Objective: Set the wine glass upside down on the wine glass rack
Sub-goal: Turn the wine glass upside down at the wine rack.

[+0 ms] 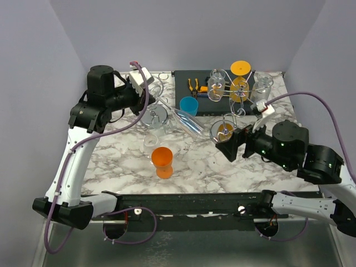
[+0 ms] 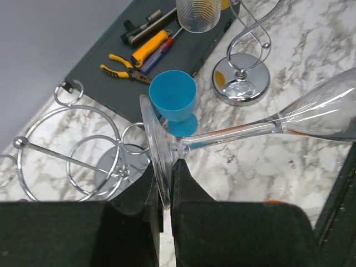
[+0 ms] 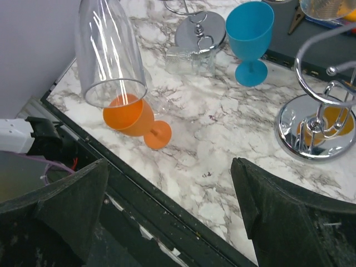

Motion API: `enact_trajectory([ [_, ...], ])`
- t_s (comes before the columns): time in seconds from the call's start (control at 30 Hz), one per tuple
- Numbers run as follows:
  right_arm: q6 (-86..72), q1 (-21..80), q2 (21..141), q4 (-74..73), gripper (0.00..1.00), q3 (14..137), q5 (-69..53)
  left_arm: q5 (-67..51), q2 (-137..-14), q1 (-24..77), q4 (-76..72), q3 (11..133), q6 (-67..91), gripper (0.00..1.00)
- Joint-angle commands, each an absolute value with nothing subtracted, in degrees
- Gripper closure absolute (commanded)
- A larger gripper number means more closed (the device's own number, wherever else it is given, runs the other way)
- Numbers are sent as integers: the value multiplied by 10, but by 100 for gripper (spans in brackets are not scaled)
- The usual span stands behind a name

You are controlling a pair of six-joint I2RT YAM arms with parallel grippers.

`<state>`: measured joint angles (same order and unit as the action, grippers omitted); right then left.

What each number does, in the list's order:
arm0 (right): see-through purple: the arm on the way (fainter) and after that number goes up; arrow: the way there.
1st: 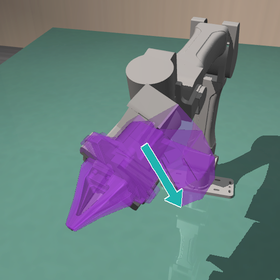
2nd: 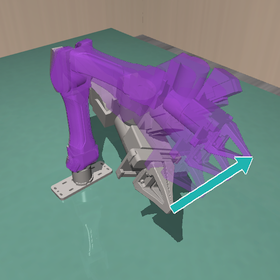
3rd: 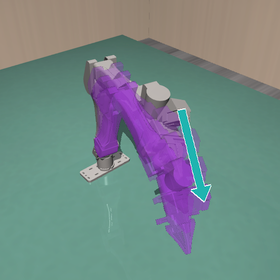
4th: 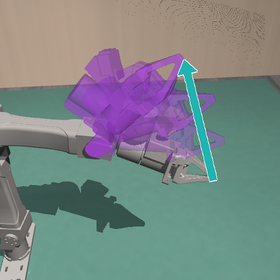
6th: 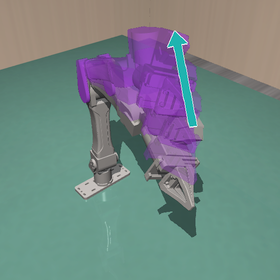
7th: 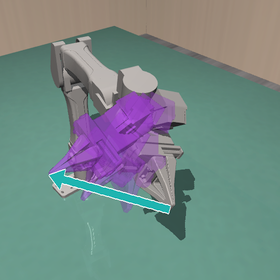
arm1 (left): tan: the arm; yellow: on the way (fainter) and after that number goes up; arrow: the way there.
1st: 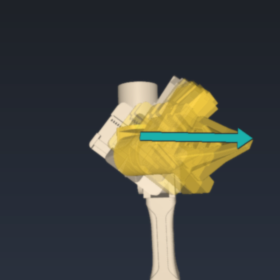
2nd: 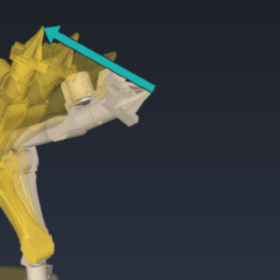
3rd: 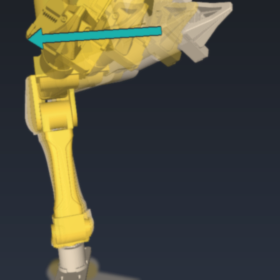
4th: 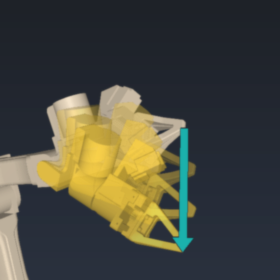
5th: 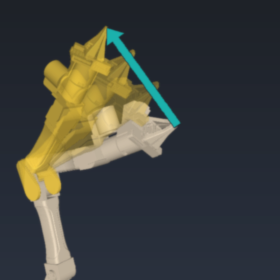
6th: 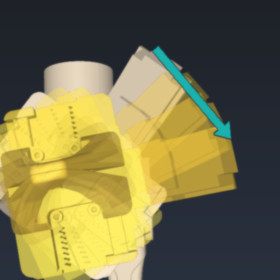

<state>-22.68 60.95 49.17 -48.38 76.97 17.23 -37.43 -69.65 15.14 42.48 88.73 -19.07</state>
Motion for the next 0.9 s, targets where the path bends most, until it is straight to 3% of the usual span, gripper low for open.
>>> enact_trajectory([
  [0.0,-244,610,457,-545,0,780,171,-346,-675,176,385,893,-333,100],
  [0.33,-172,611,488,-468,0,782,163,-261,-604,310,337,832,-509,100],
  [0.53,-95,611,465,-281,0,666,58,-254,-577,347,316,807,-582,100],
  [0.87,-57,611,555,-45,0,552,-30,-276,-533,374,276,733,-726,100],
])
